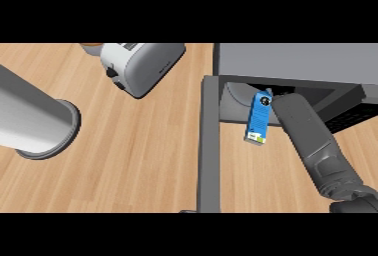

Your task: Pick up the milk, place it into the microwave and close the microwave

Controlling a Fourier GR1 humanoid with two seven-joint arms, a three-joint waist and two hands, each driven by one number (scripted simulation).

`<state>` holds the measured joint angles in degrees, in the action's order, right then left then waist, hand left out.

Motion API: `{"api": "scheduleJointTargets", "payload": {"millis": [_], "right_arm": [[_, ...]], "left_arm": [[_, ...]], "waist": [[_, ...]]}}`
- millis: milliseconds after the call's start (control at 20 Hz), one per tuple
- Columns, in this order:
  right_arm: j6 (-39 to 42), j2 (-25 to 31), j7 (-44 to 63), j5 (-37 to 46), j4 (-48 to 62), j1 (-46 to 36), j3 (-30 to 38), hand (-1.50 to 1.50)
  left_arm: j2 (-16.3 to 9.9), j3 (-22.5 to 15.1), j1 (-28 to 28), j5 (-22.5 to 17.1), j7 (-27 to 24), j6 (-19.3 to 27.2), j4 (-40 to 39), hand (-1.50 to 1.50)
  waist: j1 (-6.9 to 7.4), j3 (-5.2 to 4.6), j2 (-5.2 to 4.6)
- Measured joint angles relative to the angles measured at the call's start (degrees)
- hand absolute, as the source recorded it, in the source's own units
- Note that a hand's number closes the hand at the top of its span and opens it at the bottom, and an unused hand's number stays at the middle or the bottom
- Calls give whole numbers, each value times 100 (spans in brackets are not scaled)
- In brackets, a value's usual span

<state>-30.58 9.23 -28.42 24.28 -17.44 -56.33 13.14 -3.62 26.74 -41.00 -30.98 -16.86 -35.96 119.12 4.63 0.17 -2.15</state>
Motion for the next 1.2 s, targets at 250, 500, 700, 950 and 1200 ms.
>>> {"api": "scheduleJointTargets", "payload": {"millis": [250,500,700,950,1200], "right_arm": [[-468,124,-139,-25,288,-148,184,-150],[-560,247,-183,183,639,-281,78,-150],[-383,164,-336,137,782,-322,135,-150],[22,161,-656,-29,838,-310,298,-150],[500,79,-1018,-240,868,-221,486,-150]], "left_arm": [[-99,2,279,106,35,38,-137,-150],[-176,-25,509,280,43,50,-184,-150],[-197,-124,666,407,68,21,-246,-150],[-124,-297,713,596,35,-86,-245,-150],[24,-495,639,722,55,-170,-156,-150]], "waist": [[98,6,-57],[168,4,-78],[166,6,-75],[152,9,-56],[63,7,0]]}}
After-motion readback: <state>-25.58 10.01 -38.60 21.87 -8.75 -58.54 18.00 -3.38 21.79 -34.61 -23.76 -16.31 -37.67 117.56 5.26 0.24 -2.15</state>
